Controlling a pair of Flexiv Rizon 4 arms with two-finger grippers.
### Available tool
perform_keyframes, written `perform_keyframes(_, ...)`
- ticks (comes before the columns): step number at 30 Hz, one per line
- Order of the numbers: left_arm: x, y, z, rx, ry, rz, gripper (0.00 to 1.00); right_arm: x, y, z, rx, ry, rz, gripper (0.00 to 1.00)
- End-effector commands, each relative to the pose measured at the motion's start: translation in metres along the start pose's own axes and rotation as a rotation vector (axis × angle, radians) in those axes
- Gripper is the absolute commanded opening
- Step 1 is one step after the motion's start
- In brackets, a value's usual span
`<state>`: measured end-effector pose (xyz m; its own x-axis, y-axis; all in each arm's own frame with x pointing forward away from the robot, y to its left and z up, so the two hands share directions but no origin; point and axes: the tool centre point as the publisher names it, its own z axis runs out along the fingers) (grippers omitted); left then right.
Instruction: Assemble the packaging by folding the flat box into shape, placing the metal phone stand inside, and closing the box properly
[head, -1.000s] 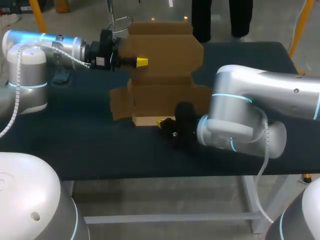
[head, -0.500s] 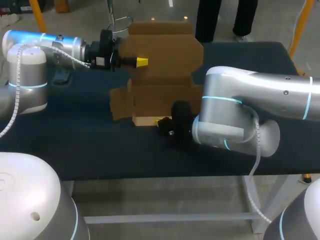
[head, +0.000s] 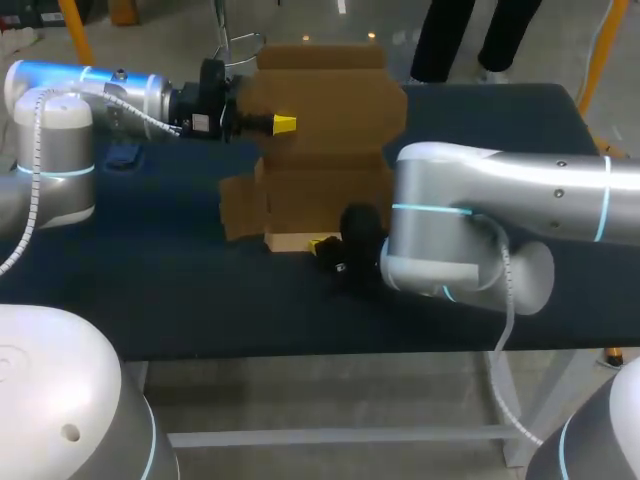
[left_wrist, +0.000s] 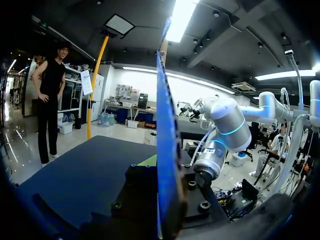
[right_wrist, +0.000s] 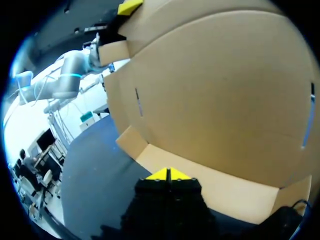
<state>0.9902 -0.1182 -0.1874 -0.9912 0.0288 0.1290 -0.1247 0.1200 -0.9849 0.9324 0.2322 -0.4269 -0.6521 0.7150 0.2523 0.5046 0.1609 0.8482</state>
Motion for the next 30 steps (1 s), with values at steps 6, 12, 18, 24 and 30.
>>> perform_keyframes(6,-0.001,0.001,-0.002,-0.001,0.005,0.001,0.00,0.002,-0.004,0.007,-0.006,-0.033,0.004,0.00)
perform_keyframes(12,-0.001,0.001,-0.002,-0.001,0.005,0.001,0.00,0.002,-0.004,0.007,-0.006,-0.033,0.004,0.00)
perform_keyframes(18,-0.001,0.001,-0.002,-0.001,0.005,0.001,0.00,0.002,-0.004,0.007,-0.006,-0.033,0.004,0.00)
perform_keyframes(24,0.006,0.003,0.002,-0.011,0.007,0.003,0.00,0.002,-0.004,0.007,-0.006,-0.033,0.004,0.00)
perform_keyframes(30,0.012,0.005,0.007,-0.027,0.009,0.007,0.00,0.002,-0.004,0.007,-0.006,-0.033,0.004,0.00)
